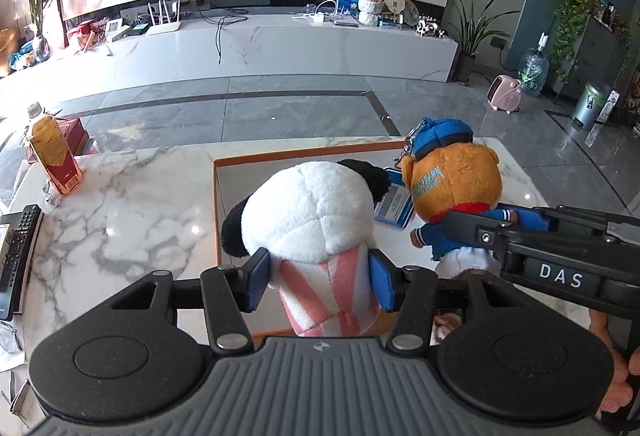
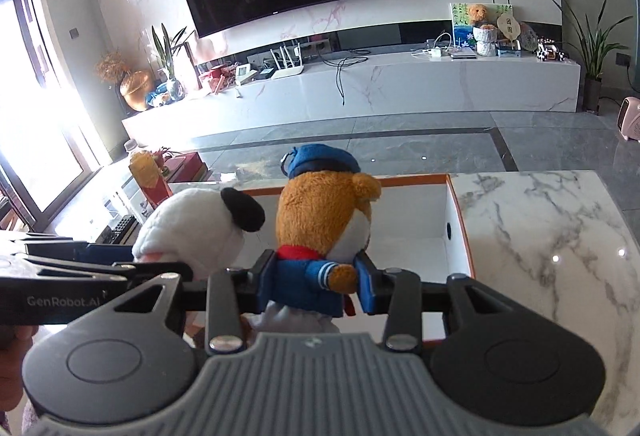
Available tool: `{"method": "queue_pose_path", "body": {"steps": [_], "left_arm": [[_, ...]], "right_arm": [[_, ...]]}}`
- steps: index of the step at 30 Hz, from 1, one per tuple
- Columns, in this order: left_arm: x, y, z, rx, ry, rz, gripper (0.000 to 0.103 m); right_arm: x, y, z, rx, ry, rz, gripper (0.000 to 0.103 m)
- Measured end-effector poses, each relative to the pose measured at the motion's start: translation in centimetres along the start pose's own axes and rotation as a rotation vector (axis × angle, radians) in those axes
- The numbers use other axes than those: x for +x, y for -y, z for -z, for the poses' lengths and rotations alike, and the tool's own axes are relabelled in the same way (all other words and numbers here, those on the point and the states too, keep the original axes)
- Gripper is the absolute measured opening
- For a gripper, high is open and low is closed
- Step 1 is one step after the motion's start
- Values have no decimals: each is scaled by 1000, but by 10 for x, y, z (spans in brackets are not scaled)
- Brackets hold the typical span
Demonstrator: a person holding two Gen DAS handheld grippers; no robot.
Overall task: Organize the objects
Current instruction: 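Carry both plushes into the orange box and open both tools to release them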
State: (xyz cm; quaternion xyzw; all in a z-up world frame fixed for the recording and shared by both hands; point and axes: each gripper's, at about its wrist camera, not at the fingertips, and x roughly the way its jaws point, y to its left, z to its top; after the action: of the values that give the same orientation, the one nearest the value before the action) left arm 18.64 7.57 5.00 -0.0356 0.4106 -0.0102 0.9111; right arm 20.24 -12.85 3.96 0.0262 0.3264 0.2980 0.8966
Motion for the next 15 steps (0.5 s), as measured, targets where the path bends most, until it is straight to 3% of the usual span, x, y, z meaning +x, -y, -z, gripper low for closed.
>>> {"method": "queue_pose_path", "body": {"steps": [7,15], "left_arm": [[52,-3,8,45,-114,-40,61],[64,3,9,110,-125,-60,60]], "right_arm": [[69,4,6,8,-119,-3,43],[111,9,13,2,-200,-5,35]]}}
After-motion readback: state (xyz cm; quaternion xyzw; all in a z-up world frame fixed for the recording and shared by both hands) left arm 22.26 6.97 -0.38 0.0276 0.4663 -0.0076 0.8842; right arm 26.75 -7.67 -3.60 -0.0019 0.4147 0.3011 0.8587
